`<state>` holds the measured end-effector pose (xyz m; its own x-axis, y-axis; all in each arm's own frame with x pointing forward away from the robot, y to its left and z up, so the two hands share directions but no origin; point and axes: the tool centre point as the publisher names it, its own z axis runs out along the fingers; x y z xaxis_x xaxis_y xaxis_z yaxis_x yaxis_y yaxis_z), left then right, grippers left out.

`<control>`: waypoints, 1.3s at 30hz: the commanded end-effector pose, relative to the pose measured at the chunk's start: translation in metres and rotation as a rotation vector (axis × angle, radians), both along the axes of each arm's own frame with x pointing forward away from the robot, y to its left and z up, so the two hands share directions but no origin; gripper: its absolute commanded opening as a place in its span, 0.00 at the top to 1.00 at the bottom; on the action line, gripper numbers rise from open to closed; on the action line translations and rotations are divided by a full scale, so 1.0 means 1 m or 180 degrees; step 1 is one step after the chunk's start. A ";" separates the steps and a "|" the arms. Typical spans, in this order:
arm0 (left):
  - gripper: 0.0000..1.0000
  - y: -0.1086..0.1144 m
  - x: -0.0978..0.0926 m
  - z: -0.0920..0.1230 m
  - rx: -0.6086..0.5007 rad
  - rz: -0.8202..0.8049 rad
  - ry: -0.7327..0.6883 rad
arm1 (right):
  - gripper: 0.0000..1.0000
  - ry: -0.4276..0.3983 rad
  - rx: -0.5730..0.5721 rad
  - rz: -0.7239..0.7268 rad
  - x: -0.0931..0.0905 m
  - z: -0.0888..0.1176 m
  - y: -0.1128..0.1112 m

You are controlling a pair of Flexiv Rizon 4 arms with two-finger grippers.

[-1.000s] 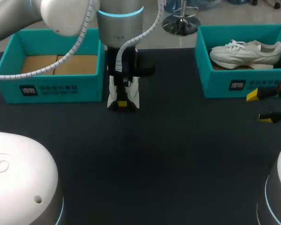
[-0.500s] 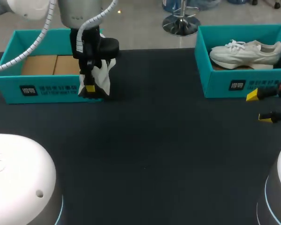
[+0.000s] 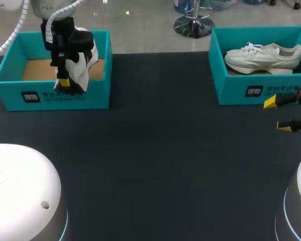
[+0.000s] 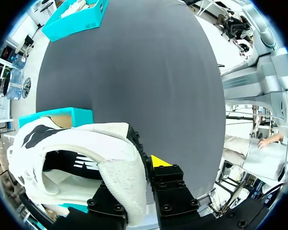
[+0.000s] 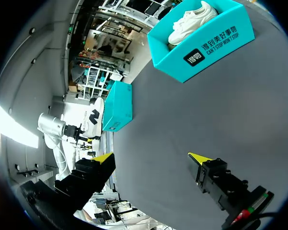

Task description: Take the shoe out of the shoebox, open the shoe tongue, remove and reinsert the insole, then place the shoe into the shoebox

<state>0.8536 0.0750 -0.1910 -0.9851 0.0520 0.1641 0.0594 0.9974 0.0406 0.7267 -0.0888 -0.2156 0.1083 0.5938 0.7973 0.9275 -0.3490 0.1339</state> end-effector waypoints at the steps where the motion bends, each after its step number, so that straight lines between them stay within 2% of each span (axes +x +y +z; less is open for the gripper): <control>1: 1.00 0.024 0.008 0.004 0.0017 0.0034 -0.0018 | 0.00 0.0007 -0.0014 -0.0007 -0.001 0.000 0.001; 12: 1.00 0.067 0.028 0.010 -0.0044 0.0204 -0.0239 | 0.00 0.0007 -0.0014 -0.0007 -0.001 0.000 0.001; 33: 1.00 0.067 0.029 0.010 -0.0095 0.0276 -0.0222 | 0.00 0.0007 -0.0014 -0.0007 -0.001 0.000 0.001; 39: 1.00 0.088 0.039 0.008 -0.0076 0.0079 -0.0104 | 0.00 0.0007 -0.0014 -0.0007 -0.001 0.000 0.001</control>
<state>0.8852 0.1556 -0.1856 -0.9936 0.0068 0.1131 0.0100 0.9996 0.0277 0.7267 -0.0888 -0.2156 0.1084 0.5938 0.7972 0.9275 -0.3491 0.1339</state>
